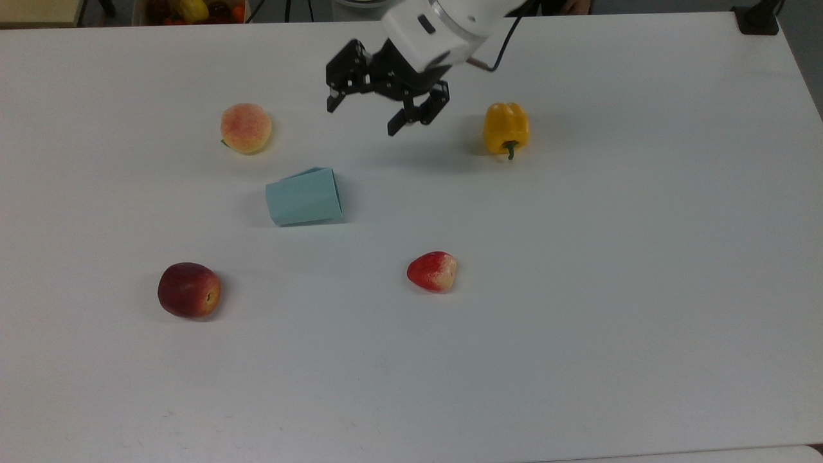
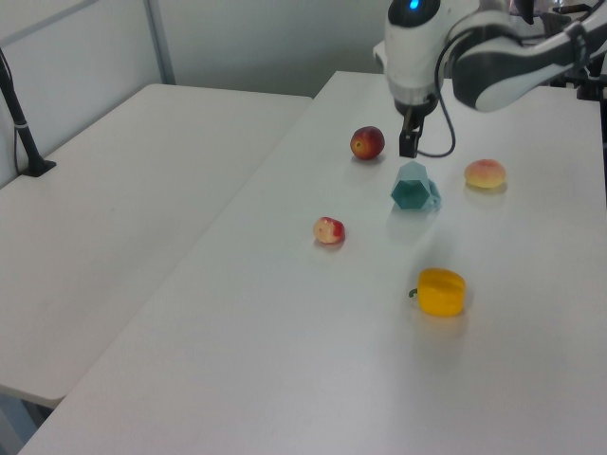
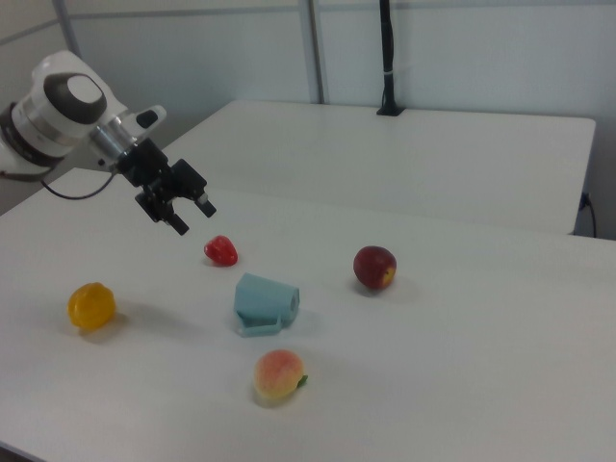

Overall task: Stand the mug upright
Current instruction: 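Move the open gripper down toward the tipped light-blue mug, then close the gripper on the mug's base end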

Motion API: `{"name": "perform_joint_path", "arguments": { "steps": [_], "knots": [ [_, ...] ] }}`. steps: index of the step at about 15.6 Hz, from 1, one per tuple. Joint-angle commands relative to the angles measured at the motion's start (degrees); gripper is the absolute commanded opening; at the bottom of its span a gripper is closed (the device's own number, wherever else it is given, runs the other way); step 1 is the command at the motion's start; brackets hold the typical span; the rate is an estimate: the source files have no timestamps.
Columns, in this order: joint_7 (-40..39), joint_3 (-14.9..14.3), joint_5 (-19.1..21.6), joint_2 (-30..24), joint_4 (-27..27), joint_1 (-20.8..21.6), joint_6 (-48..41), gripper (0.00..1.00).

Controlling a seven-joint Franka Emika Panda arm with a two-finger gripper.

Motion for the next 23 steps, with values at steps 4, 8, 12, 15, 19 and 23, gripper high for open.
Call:
{"name": "perform_joint_path", "arguments": {
  "steps": [4, 8, 12, 15, 19, 23],
  "knots": [
    [6.86, -0.18, -6.41, 3.39, -5.38, 0.64, 6.53, 1.00],
    [11.43, -0.79, -11.05, 3.83, -10.83, -0.59, 13.92, 1.00],
    [13.81, -1.23, -14.66, 6.29, -10.93, -2.70, 14.90, 1.00],
    [13.82, -3.95, -16.68, 7.61, -10.75, -3.05, 17.00, 1.00],
    [13.82, -6.77, -17.83, 8.32, -10.75, -4.02, 18.68, 1.00],
    [13.73, -7.38, -17.83, 8.67, -10.84, -4.72, 18.68, 0.92]
  ]
}}
